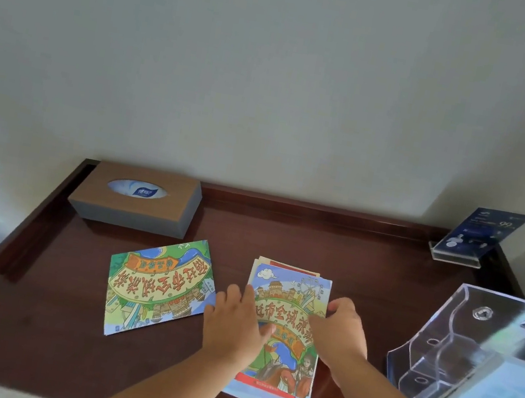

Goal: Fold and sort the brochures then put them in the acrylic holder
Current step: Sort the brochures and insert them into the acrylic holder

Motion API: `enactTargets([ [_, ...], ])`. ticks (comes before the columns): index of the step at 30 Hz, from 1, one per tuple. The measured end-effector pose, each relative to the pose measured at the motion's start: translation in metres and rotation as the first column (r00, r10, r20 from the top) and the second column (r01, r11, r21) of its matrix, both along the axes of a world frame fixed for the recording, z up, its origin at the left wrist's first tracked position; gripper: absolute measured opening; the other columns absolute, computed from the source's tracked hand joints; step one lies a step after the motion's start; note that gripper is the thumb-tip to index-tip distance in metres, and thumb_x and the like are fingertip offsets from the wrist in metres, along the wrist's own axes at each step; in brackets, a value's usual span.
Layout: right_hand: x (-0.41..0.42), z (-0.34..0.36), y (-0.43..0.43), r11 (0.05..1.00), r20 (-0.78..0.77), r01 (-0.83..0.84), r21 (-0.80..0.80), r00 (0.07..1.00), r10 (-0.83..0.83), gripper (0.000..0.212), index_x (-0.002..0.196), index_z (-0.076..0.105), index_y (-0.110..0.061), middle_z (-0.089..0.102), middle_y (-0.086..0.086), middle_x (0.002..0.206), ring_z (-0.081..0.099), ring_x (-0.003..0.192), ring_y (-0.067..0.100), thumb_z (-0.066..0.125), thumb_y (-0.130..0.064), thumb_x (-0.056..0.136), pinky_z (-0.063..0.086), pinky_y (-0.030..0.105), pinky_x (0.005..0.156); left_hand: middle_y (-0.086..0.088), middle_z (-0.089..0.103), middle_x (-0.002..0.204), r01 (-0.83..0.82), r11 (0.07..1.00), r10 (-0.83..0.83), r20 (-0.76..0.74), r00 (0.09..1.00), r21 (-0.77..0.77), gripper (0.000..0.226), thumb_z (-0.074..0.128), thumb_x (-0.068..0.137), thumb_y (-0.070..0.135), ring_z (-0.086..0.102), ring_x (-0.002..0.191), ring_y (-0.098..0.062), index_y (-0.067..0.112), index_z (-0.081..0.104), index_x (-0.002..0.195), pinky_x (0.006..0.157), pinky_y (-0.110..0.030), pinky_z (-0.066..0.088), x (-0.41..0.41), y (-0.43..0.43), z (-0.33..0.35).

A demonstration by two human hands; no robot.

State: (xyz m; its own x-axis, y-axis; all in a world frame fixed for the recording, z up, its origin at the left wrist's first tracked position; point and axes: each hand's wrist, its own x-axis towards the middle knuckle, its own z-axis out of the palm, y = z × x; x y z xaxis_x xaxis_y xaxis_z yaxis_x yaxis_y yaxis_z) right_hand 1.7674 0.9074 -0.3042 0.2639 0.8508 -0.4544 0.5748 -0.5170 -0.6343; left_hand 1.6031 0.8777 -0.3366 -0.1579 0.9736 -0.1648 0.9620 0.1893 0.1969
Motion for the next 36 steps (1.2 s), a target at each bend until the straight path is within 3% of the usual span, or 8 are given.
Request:
enactTargets([
  [4,0.003,0.003,0.003,0.993,-0.122,0.122,0.008,0.985,-0.120,0.010,0.093,0.053,-0.015,0.065,0.005,0.082,0.063,0.064,0.018,0.060,-0.010,0.088,0.042,0.027,0.047,-0.004,0.037,0.145,0.011,0.999,-0.009,-0.035,0.999,0.042,0.068,0.041,0.094,0.058,0.034,0.134,-0.026,0.022,0.025,0.149,0.107,-0.041,0.031,-0.034,-0.006,0.001],
  [9,-0.006,0.008,-0.001,0.989,-0.182,0.149,-0.007,0.972,-0.148,0.011,0.095,0.060,-0.012,0.069,0.006,0.084,0.067,0.069,0.021,0.052,-0.005,0.091,0.045,0.027,0.050,-0.006,-0.002,0.165,-0.022,0.987,0.014,-0.047,0.999,-0.160,0.066,0.038,0.098,0.050,-0.004,0.151,-0.031,0.033,0.007,0.154,0.118,-0.057,0.012,-0.101,-0.034,-0.012],
  [12,-0.013,0.012,-0.001,0.987,-0.170,0.162,-0.006,0.972,-0.161,0.014,0.093,0.061,-0.013,0.070,0.008,0.085,0.070,0.074,0.027,0.049,-0.005,0.091,0.054,0.038,0.060,0.000,0.010,0.163,0.028,0.988,-0.033,-0.030,0.999,-0.154,0.054,0.038,0.096,0.055,0.003,0.151,-0.025,0.038,0.025,0.146,0.113,-0.060,0.021,-0.119,-0.060,-0.019],
  [16,-0.030,0.017,-0.002,0.977,-0.146,0.213,0.017,0.967,-0.208,0.017,0.096,0.059,-0.015,0.070,0.008,0.086,0.070,0.074,0.030,0.046,-0.005,0.092,0.058,0.045,0.067,0.003,0.044,0.136,0.032,0.999,-0.035,-0.147,0.989,-0.019,0.052,0.032,0.089,0.068,0.036,0.133,-0.023,0.033,0.045,0.125,0.101,-0.050,0.036,-0.142,-0.070,-0.016],
  [20,-0.056,0.022,-0.003,0.966,-0.133,0.253,0.052,0.961,-0.244,0.024,0.109,0.057,-0.017,0.067,0.009,0.083,0.058,0.057,0.022,0.044,-0.004,0.092,0.042,0.029,0.048,-0.006,0.012,0.161,-0.029,0.997,0.026,-0.047,0.999,-0.064,0.079,0.034,0.086,0.075,0.010,0.148,-0.033,0.036,0.011,0.151,0.109,-0.063,0.021,-0.158,-0.041,-0.018],
  [23,-0.076,0.028,-0.003,0.959,-0.132,0.271,0.079,0.957,-0.259,0.029,0.113,0.055,-0.022,0.066,0.012,0.086,0.052,0.056,0.023,0.043,-0.005,0.093,0.039,0.029,0.048,-0.005,-0.011,0.164,0.067,0.981,-0.065,0.020,0.998,-0.180,0.081,0.033,0.083,0.079,-0.011,0.149,-0.037,0.046,0.001,0.150,0.109,-0.070,0.007,-0.161,-0.029,-0.023],
  [31,-0.083,0.026,-0.023,0.927,-0.199,0.372,0.042,0.912,-0.358,0.028,0.108,0.057,-0.026,0.072,0.007,0.089,0.064,0.070,0.027,0.042,-0.007,0.094,0.046,0.036,0.055,-0.009,0.005,0.163,0.193,0.973,-0.191,0.024,0.981,-0.127,0.059,0.039,0.084,0.077,-0.006,0.149,-0.037,0.039,0.046,0.130,0.106,-0.074,0.007,-0.158,-0.020,-0.022],
  [36,-0.079,0.025,-0.021,0.927,-0.236,0.375,0.016,0.902,-0.361,0.026,0.103,0.058,-0.028,0.074,0.003,0.085,0.074,0.076,0.031,0.042,-0.010,0.095,0.050,0.035,0.055,-0.022,0.002,0.161,0.005,0.986,-0.008,-0.019,1.000,-0.164,0.099,0.040,0.077,0.084,0.001,0.147,-0.045,0.023,0.016,0.151,0.105,-0.073,0.015,-0.133,-0.011,-0.016],
])
